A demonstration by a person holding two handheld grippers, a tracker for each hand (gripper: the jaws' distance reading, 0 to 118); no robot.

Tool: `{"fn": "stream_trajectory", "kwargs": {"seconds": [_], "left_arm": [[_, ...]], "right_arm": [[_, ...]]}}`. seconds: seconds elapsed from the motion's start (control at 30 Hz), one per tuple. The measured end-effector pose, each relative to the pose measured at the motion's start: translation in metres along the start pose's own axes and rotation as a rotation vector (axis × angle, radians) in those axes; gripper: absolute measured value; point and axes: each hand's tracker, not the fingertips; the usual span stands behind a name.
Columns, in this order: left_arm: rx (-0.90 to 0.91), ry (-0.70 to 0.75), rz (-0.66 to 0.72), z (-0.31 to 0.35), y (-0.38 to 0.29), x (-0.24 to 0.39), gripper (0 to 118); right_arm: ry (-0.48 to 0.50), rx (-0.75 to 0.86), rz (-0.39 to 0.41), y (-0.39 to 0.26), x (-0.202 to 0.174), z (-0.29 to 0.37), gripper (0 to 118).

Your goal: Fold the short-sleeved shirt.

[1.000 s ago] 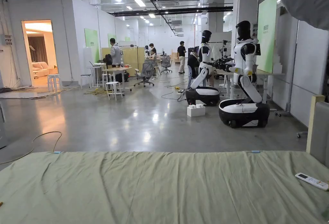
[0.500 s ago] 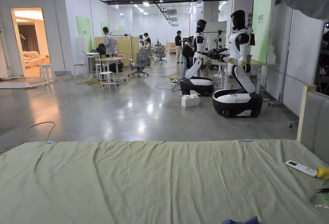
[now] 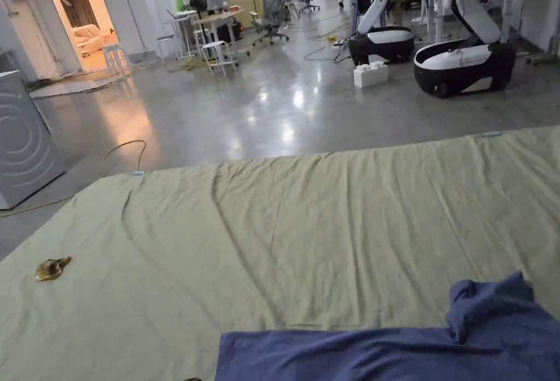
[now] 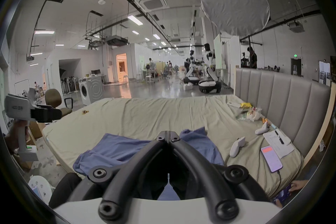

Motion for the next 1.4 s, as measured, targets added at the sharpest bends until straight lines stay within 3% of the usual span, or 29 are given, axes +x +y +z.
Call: {"fn": "stream_trajectory", "kwargs": {"seconds": [0.03,0.07,0.17,0.2,0.27,0.5,0.63,0.67,0.73,0.8,0.83,0.87,1.0,1.03,1.13,1.2,1.3,1.4], "left_arm": [[-0.041,0.016,-0.004,-0.024,0.0,-0.008,2],[-0.081,0.01,-0.016,-0.048,-0.001,-0.013,17],[-0.168,-0.031,-0.017,-0.126,-0.006,-0.038,78],[-0.17,-0.032,-0.036,-0.147,-0.009,-0.044,79],[-0.194,-0.05,-0.037,-0.195,-0.014,-0.056,79],[-0.479,0.129,0.085,-0.31,-0.038,-0.097,76],[-0.587,0.131,-0.004,-0.337,-0.06,-0.097,70],[-0.594,0.118,-0.008,-0.337,-0.062,-0.093,56],[-0.578,0.148,-0.053,-0.337,-0.058,-0.082,48],[-0.592,0.117,-0.102,-0.338,-0.057,-0.075,20],[-0.603,0.128,-0.157,-0.34,-0.054,-0.068,11],[-0.6,0.139,-0.192,-0.344,-0.056,-0.064,9],[-0.675,0.149,-0.12,-0.362,-0.057,-0.065,9],[-0.702,0.142,-0.105,-0.365,-0.052,-0.067,9],[-0.781,0.11,-0.095,-0.373,-0.043,-0.07,9],[-0.8,0.117,-0.064,-0.377,-0.041,-0.071,9],[-0.806,0.129,-0.016,-0.369,-0.039,-0.065,8],[-0.816,0.121,-0.03,-0.369,-0.037,-0.064,8]], "right_arm": [[0.006,-0.036,-0.026,-0.004,0.003,-0.007,0],[0.004,-0.032,-0.014,-0.006,0.004,-0.012,0],[-0.01,-0.078,-0.015,-0.013,0.006,-0.024,0],[-0.015,-0.087,-0.022,-0.016,0.008,-0.027,0],[-0.013,-0.131,-0.061,-0.025,0.013,-0.032,0],[-0.065,-0.23,-0.088,-0.038,0.027,-0.042,0],[-0.092,-0.241,-0.1,-0.04,0.037,-0.037,0],[-0.108,-0.248,-0.097,-0.041,0.038,-0.036,0],[-0.123,-0.257,-0.091,-0.041,0.04,-0.037,0],[-0.123,-0.261,-0.096,-0.043,0.043,-0.038,0],[-0.115,-0.268,-0.094,-0.042,0.046,-0.042,0],[-0.103,-0.276,-0.084,-0.039,0.05,-0.049,0],[-0.094,-0.301,-0.008,-0.018,0.077,-0.095,1],[-0.093,-0.314,-0.003,-0.013,0.086,-0.112,3],[-0.059,-0.408,-0.067,-0.012,0.128,-0.184,55],[-0.053,-0.457,-0.027,-0.019,0.153,-0.236,58],[-0.15,-0.652,0.067,-0.032,0.169,-0.313,59],[-0.168,-0.86,0.036,-0.064,0.181,-0.369,60]]}}
